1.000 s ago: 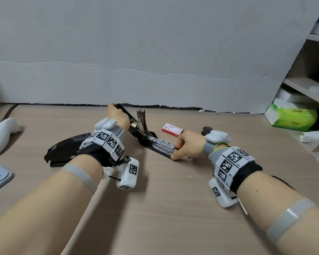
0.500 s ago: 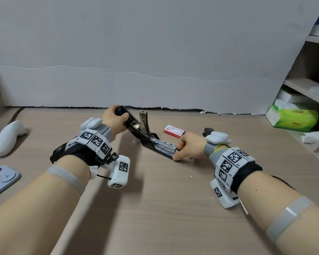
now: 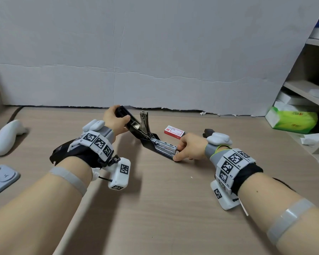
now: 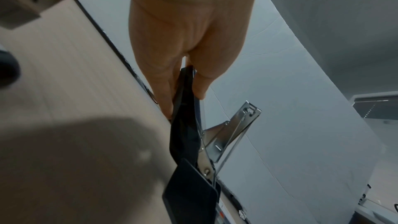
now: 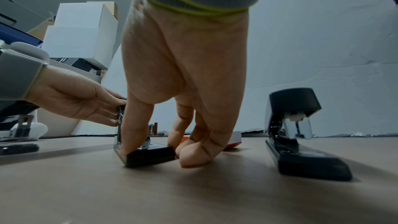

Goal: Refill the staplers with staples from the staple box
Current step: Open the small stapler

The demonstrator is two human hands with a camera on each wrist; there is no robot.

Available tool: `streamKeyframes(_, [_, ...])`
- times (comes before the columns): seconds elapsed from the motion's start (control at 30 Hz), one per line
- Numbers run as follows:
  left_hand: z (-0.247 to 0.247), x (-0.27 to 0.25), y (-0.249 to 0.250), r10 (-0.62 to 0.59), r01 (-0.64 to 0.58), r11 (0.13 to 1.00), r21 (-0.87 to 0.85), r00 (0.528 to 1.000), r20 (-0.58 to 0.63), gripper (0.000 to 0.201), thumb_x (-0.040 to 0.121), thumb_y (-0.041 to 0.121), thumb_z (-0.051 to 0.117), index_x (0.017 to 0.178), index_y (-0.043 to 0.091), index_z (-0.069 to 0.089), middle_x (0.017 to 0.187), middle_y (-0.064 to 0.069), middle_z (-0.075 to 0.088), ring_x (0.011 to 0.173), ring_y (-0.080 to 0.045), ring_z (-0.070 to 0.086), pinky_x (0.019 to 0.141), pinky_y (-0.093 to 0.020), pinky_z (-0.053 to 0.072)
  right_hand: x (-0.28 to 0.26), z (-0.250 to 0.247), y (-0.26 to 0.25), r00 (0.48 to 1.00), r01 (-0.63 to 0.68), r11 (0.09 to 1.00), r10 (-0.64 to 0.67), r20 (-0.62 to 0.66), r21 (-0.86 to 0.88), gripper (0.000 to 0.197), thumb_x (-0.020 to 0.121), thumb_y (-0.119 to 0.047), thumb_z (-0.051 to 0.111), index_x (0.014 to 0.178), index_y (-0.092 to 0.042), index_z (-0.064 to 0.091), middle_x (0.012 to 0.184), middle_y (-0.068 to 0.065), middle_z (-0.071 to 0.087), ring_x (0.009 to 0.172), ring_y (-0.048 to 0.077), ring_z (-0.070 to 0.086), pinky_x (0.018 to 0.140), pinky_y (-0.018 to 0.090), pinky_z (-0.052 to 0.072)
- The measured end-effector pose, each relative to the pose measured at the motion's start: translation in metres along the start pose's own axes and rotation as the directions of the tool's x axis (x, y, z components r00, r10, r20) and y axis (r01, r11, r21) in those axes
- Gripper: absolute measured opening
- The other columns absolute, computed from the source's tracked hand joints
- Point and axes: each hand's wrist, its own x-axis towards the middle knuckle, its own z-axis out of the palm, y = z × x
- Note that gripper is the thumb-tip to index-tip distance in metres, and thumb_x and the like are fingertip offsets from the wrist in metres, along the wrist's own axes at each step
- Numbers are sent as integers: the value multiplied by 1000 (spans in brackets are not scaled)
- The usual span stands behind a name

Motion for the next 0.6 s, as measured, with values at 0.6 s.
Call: streamKeyframes(0.6, [26, 0, -39, -267, 279, 904, -323, 960, 79, 18, 88, 20, 66, 98, 10, 55, 68, -6, 58, 52, -17, 59, 63, -32, 55, 1, -33, 8, 982, -14, 999, 7, -187, -35, 12, 84, -8, 62, 91, -6, 72, 79, 13, 74, 65, 24, 64, 76, 37, 58])
